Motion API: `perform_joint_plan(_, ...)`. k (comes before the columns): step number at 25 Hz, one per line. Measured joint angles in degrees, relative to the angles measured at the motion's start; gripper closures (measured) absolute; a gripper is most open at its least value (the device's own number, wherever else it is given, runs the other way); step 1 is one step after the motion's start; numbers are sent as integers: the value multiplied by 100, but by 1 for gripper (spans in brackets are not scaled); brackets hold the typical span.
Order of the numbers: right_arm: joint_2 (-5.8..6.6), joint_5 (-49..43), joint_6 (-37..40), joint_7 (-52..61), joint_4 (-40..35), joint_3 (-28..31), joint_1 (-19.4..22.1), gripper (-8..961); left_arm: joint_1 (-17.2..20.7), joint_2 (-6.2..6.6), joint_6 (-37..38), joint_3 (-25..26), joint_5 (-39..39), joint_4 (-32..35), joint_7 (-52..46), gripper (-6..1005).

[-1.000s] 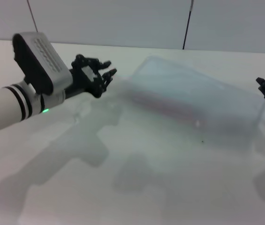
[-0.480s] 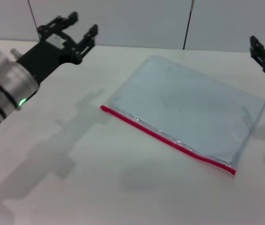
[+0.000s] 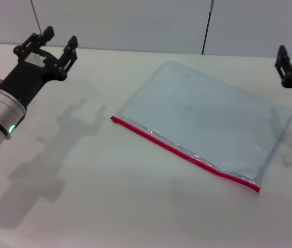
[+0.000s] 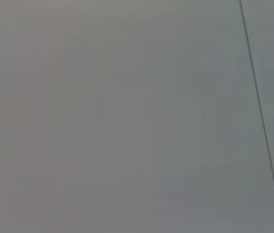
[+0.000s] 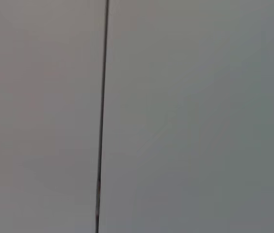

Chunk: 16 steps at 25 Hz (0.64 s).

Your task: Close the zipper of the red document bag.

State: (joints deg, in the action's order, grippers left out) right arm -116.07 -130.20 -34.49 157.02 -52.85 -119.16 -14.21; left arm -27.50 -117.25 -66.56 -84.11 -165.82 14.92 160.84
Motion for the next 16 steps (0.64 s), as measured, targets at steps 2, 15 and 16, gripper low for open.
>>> perform_joint_plan(2,-1,245,-182,196,375,-243,-257,342,-103,-7,-3,0,-1,-132,88,430)
perform_joint_plan(15,-17,517,-878,400,902,-936,-681,346,-317,-5,-1,-18,10,-412,135,430)
perform_joint_plan(16,-18,518,-874,420,921,-937,-703,346,-330,-5,-11,-18,8,-436,135,430)
